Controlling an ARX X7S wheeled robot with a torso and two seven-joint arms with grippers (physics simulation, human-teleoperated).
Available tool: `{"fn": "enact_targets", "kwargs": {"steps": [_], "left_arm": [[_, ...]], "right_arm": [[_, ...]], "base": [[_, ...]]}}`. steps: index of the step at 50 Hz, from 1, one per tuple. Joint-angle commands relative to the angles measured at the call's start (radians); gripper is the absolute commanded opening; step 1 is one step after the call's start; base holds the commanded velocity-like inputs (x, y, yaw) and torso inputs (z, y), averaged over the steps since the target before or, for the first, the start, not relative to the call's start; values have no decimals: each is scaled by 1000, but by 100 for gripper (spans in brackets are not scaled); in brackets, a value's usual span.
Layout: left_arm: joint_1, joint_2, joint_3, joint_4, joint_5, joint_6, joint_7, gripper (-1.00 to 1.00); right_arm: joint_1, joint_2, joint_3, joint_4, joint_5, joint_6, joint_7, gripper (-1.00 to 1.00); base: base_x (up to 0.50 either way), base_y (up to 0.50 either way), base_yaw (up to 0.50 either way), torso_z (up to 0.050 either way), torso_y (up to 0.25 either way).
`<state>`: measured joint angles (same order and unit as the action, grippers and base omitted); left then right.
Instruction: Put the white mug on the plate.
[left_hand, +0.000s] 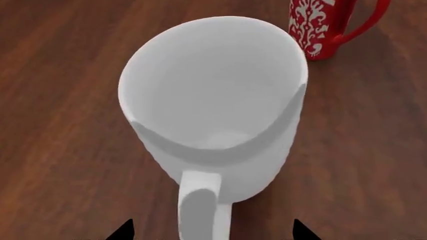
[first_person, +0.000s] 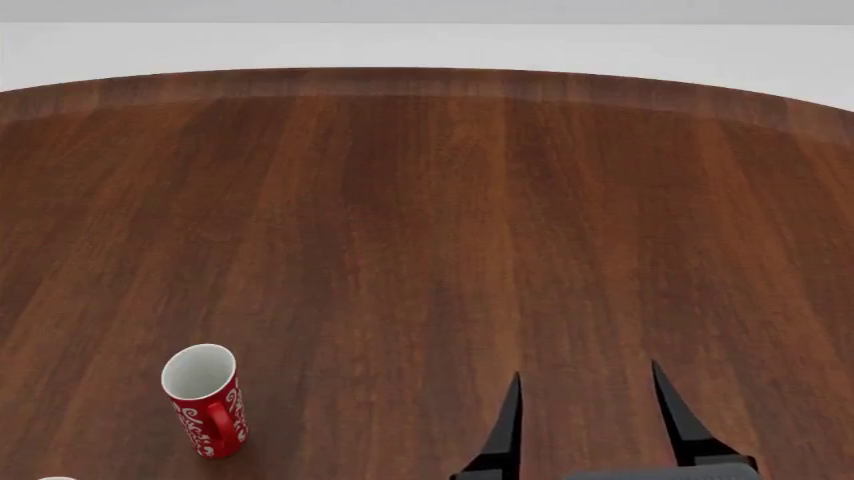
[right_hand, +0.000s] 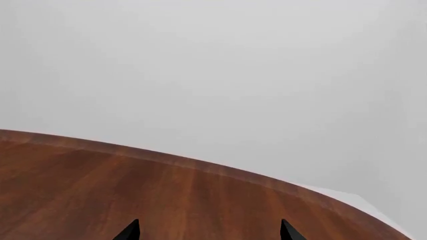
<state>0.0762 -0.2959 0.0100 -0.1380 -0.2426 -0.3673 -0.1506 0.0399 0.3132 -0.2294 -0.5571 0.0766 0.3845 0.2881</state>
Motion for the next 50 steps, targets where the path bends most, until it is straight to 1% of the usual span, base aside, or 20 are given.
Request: {"fn": "enact_targets", "kwargs": {"steps": [1, 11, 13, 14, 20, 22, 26, 32, 44, 50], "left_arm": [[-23, 2, 9, -50, 4, 13, 3, 100], [-40, 3, 13, -92, 5, 33, 9, 100], [-38, 3, 16, -91, 22, 65, -3, 100], [-38, 1, 17, -89, 21, 63, -1, -100], [-26, 0, 12, -52, -1, 78, 19, -100], [-35, -3, 26, -68, 31, 95, 2, -100], [-31, -5, 18, -38, 18, 82, 0, -100], [-9, -11, 17, -19, 19, 102, 1, -100], [45, -38, 50, 167, 19, 51, 9, -100], [54, -55, 94, 273, 22, 14, 33, -100]], "right_arm": [[-10, 7, 8, 16, 10, -29, 0, 100], [-9, 8, 3, 0, 10, -12, 7, 100], [-9, 9, 3, 4, 11, -16, 7, 100], [-9, 9, 3, 3, 11, -16, 8, 100], [-8, 10, 2, -3, 11, -11, 12, 100], [-6, 10, 1, -7, 12, -7, 12, 100], [-7, 11, 5, 7, 16, -25, 12, 100], [-10, 15, 13, 3, 19, -28, 16, 100], [3, 30, 23, -108, 11, 76, 42, 100], [13, 40, 40, -186, 6, 150, 60, 100]], "base": [[0, 0, 0, 0, 0], [0, 0, 0, 0, 0], [0, 0, 0, 0, 0], [0, 0, 0, 0, 0], [2, 0, 0, 0, 0], [0, 0, 0, 0, 0], [0, 0, 0, 0, 0], [0, 0, 0, 0, 0], [0, 0, 0, 0, 0], [0, 0, 0, 0, 0]]}}
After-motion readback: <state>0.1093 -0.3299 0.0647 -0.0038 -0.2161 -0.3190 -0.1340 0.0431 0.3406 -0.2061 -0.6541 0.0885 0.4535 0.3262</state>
